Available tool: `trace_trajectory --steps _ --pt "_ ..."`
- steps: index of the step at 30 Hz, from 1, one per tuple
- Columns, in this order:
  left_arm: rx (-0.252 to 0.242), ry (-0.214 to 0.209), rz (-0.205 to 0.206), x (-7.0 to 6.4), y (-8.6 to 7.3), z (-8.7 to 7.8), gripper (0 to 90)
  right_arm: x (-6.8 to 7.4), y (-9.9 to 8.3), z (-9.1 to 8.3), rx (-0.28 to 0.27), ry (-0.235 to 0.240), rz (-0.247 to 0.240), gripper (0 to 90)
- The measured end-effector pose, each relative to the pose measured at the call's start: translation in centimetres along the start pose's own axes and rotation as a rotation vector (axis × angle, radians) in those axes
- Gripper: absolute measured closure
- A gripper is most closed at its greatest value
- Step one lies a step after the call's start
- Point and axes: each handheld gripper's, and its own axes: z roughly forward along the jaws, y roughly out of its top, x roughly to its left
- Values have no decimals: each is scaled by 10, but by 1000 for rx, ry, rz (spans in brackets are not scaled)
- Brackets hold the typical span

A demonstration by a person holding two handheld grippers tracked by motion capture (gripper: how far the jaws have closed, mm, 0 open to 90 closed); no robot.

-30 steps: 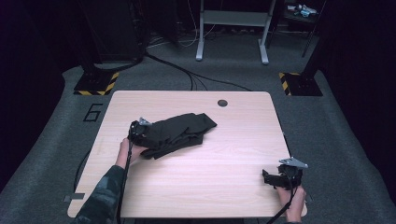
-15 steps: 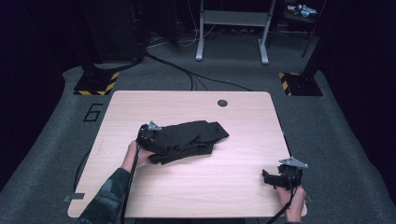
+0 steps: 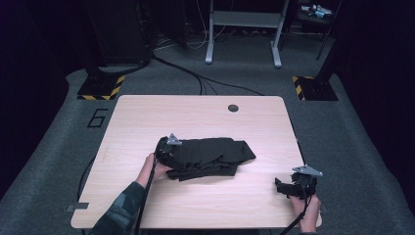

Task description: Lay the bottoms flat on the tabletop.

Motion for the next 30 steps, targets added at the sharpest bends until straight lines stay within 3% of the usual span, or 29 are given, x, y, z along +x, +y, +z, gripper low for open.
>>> trace_trajectory --steps 10,18,19,21,24,28,30 --pt "2 -31 20 -15 1 1 55 0 0 0 -3 -5 -7 32" --pt "-9 -29 22 -31 0 1 52 1 0 -1 -6 -10 -18 34" --pt "-10 -15 30 -31 1 0 49 1 0 -1 -5 -9 -18 34" --pt "-27 -11 -9 -31 1 -2 23 1 0 0 -3 -8 -9 34" --pt "-43 6 -18 -32 3 -6 0 0 0 0 -2 -5 -8 34" --pt "-58 52 -4 -37 4 -16 0 0 0 0 -2 -3 -10 40" --pt "-64 47 2 -40 6 -21 0 1 0 -1 -7 -5 -17 42"
